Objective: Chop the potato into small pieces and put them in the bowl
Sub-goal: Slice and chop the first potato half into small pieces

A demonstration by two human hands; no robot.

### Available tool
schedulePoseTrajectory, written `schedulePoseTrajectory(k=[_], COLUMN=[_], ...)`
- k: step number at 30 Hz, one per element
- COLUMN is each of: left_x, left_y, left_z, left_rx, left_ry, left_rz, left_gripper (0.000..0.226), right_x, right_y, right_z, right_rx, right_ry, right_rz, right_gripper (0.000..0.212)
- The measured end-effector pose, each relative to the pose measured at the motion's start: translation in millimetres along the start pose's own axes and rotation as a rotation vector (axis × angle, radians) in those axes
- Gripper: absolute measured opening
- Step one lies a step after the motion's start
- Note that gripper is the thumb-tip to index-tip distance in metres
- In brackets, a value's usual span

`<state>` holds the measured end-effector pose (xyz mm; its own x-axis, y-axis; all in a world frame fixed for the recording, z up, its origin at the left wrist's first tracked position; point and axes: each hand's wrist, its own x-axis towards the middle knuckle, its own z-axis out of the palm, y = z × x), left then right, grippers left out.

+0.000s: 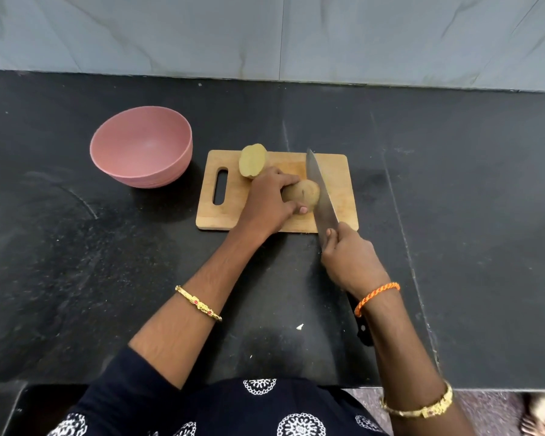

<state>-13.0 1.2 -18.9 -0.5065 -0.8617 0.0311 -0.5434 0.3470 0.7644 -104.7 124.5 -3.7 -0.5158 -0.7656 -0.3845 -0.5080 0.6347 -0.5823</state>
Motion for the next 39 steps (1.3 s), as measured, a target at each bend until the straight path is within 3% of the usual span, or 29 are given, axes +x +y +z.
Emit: schedulePoseTrajectory(k=[13, 39], left_x=[0.3, -3.1], left_y=[1.0, 0.4], left_z=[-1.7, 4.9], left_rx=[-0.027, -0.016], left_ry=[-0.022, 0.06], left_rz=[-0.042, 0.006], left_gripper=[0.065, 0.062], right_x=[11.4, -1.6], right_y=[-5.2, -10.5], right_z=[-30.9, 3.5], right_rx=[0.177, -0.001], right_ry=[-0.004, 0.007], right_rz=[0.004, 0.029], right_gripper=[0.027, 0.018])
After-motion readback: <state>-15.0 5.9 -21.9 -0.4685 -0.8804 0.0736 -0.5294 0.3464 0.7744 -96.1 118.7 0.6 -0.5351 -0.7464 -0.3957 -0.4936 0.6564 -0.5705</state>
